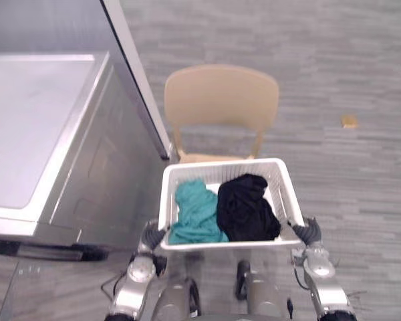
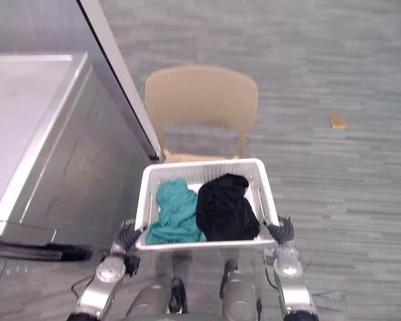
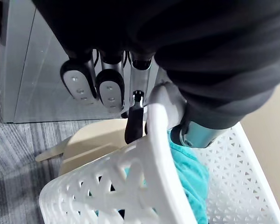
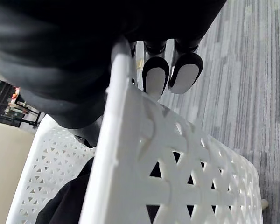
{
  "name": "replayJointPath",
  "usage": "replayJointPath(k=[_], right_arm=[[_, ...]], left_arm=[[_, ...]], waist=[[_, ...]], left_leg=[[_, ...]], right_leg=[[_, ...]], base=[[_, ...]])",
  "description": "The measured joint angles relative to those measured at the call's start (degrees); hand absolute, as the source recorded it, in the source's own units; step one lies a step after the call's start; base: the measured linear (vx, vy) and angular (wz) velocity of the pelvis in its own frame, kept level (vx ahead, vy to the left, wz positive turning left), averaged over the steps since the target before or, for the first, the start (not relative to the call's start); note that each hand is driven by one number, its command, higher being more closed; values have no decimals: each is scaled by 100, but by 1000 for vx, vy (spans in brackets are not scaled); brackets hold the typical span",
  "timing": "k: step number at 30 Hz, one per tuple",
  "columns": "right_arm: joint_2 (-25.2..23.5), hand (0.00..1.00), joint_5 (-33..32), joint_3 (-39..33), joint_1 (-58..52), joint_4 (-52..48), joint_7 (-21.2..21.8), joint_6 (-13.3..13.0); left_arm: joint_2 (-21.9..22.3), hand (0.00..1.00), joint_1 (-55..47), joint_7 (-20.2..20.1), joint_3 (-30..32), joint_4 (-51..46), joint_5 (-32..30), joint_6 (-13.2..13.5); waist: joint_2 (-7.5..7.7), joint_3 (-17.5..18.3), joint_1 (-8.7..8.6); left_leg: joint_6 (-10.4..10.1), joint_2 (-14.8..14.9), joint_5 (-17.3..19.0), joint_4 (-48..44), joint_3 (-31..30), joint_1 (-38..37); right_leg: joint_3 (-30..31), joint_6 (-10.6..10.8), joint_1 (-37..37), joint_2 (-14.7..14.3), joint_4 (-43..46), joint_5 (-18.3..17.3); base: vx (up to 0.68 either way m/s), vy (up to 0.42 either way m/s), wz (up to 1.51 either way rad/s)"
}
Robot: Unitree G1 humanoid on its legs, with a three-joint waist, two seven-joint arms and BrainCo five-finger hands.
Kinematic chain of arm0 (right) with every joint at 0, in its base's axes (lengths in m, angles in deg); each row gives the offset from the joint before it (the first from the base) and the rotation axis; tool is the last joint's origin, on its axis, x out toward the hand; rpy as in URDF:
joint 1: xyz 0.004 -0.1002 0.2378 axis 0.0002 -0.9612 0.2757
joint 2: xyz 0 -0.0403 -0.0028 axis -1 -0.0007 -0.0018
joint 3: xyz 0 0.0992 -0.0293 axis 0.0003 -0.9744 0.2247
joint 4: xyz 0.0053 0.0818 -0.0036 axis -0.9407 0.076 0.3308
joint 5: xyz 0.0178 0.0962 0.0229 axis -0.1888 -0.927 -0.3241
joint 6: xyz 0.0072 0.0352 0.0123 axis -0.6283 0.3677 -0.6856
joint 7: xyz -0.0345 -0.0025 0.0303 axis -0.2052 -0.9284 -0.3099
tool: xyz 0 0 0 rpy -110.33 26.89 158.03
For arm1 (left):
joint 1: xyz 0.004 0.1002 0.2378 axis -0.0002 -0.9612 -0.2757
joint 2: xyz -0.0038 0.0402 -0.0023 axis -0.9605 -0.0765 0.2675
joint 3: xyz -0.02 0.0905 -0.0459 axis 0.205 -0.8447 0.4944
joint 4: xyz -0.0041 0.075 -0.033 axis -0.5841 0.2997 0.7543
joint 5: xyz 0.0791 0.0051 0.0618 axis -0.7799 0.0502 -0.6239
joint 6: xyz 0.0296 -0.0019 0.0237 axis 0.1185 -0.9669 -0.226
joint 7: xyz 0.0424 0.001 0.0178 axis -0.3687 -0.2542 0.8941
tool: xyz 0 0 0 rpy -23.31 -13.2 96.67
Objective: Pick up the laundry basket with both hands and put the clothes into the washing machine.
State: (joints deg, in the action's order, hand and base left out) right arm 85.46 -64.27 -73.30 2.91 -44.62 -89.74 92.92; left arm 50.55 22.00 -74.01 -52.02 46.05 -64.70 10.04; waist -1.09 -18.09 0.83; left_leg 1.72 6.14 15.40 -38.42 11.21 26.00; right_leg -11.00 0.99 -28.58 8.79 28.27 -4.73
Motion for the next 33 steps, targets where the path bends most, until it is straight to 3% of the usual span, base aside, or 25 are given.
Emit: replayJointPath(k=[5, 6, 8, 10, 13, 19, 26, 33], right_arm=[[-105, 100, -45, 46, 596, -9, -196, -3], [-126, 0, -45, 111, 675, -9, -262, -3], [-151, 0, -101, 118, 733, -9, -361, -22], [-168, 0, -178, 118, 825, -9, -373, -34], [-285, 0, -257, 211, 1012, -20, -388, -187], [-357, 0, -261, 234, 1113, -101, -453, -306], [-461, 0, -264, 233, 872, -500, -524, -389], [-500, 0, -260, 207, 458, -1039, -478, -458]], left_arm=[[-17, 100, 531, 389, 189, 138, 47, 2], [-18, 0, 637, 459, 236, 272, 80, 2], [-18, 0, 805, 537, 263, 345, 169, 2], [-24, 0, 1059, 607, 295, 426, 223, 11], [-32, 0, 1516, 717, 505, 553, 252, 74], [-72, 0, 1766, 831, 505, 646, 253, 120], [-2, 0, 1720, 953, 527, 453, 259, 288], [243, 0, 1228, 959, 759, -254, 417, 578]], waist=[[-57, -257, 66], [-58, -265, 82], [-59, -289, 129], [-54, -422, 147], [-39, -599, 159], [-35, -602, 154], [-25, -607, 152], [99, -682, 163]], left_leg=[[-151, 127, 195, -401, -16, 705], [-161, 160, 307, -435, -13, 823], [-60, 182, 419, -471, -11, 1028], [-92, 215, 610, -466, -14, 1158], [-147, 324, 605, -569, 17, 1412], [-263, 394, 524, -478, 73, 1571], [-171, 477, 462, -446, 127, 1502], [-163, 470, 469, -351, 154, 1216]], right_leg=[[-75, 25, -634, 24, 343, -43], [-76, 18, -799, 13, 443, -48], [-79, 14, -1058, 10, 571, -49], [-108, -1, -1244, 10, 663, -41], [-114, -110, -1450, -63, 615, 49], [-145, -160, -1583, -124, 400, 276], [-146, -190, -1516, -201, 340, 321], [-144, -183, -1273, -200, 321, 245]], base=[[-136, 20, 8], [-143, -8, -5], [-185, -29, -1], [-218, -51, 6], [-148, -48, -8], [-50, -26, -8], [47, 0, -6], [9, -15, 2]])
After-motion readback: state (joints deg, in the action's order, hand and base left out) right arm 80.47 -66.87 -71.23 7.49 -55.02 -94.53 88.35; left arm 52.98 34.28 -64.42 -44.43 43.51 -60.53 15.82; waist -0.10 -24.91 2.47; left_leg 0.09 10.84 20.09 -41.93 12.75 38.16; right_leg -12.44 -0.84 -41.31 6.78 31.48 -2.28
